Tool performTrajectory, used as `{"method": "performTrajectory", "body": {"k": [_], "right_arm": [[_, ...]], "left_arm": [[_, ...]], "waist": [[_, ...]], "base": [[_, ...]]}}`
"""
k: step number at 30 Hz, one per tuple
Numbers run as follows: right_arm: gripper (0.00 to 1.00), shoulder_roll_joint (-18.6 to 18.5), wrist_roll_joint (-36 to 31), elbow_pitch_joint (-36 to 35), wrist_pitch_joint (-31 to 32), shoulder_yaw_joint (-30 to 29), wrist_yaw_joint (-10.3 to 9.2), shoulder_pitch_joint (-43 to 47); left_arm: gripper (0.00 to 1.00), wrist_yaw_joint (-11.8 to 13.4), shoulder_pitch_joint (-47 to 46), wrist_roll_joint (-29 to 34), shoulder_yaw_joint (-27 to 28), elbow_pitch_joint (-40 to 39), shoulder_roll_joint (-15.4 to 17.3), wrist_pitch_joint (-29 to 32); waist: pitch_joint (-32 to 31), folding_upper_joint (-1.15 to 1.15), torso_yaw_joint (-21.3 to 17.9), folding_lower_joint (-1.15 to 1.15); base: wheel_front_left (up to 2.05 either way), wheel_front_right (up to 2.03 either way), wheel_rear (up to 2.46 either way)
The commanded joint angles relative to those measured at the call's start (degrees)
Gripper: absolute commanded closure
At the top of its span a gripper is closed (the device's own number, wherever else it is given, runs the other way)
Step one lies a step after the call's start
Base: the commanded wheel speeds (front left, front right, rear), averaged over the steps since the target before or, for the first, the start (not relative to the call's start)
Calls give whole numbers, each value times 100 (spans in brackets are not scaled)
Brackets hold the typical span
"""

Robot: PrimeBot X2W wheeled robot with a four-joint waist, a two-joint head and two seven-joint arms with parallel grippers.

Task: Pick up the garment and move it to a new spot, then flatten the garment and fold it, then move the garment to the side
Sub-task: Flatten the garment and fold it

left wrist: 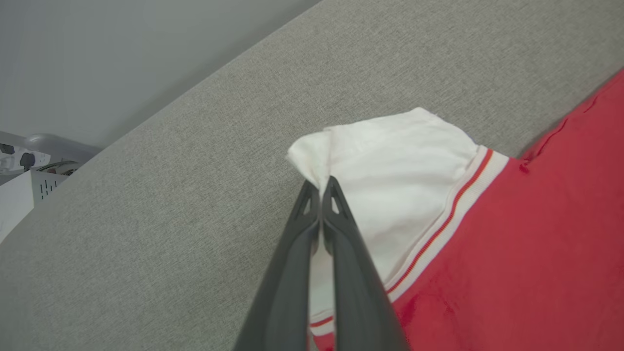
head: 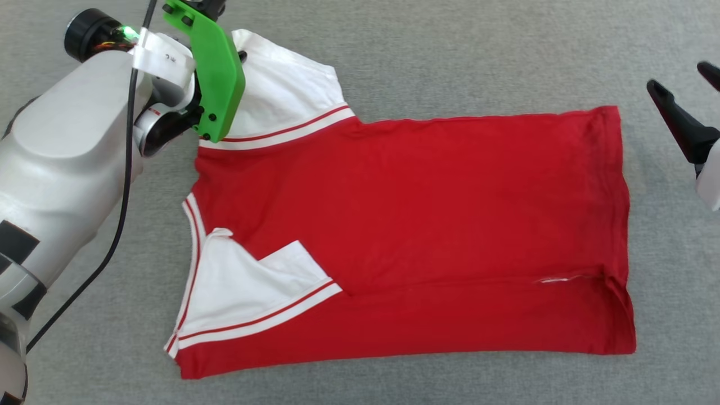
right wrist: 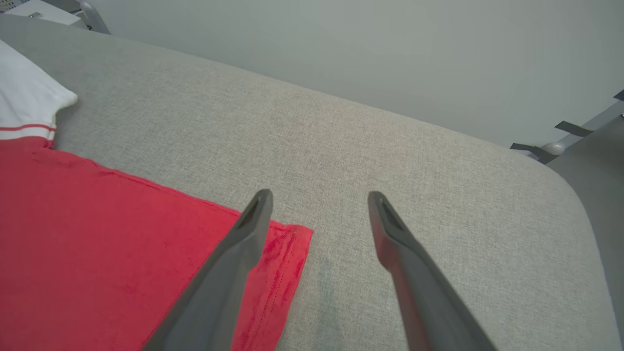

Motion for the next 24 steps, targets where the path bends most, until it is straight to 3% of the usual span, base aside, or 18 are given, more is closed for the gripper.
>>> {"method": "performTrajectory", "body": {"k": [1,5,9,24], "right_arm": [[0,-121,121,77,317,125,-4,-155],[0,-435,478,400,1447,615,-4,-519],[0,-530,595,772,2015,1013,-4,-874],[0,-91,605,2448,1878,2159,-4,-1319]], "left_arm": [[100,-15,97,12,-37,-35,-26,-68],[100,-15,67,73,-99,-164,-68,-208],[100,-15,-10,144,-137,-261,-119,-312],[100,-15,-265,300,-204,-502,-213,-483]], "waist": [[-129,0,204,0],[-92,0,329,0],[12,0,446,0],[400,0,744,0]], "base": [[0,0,0],[0,0,0],[0,0,0],[0,0,0]]}}
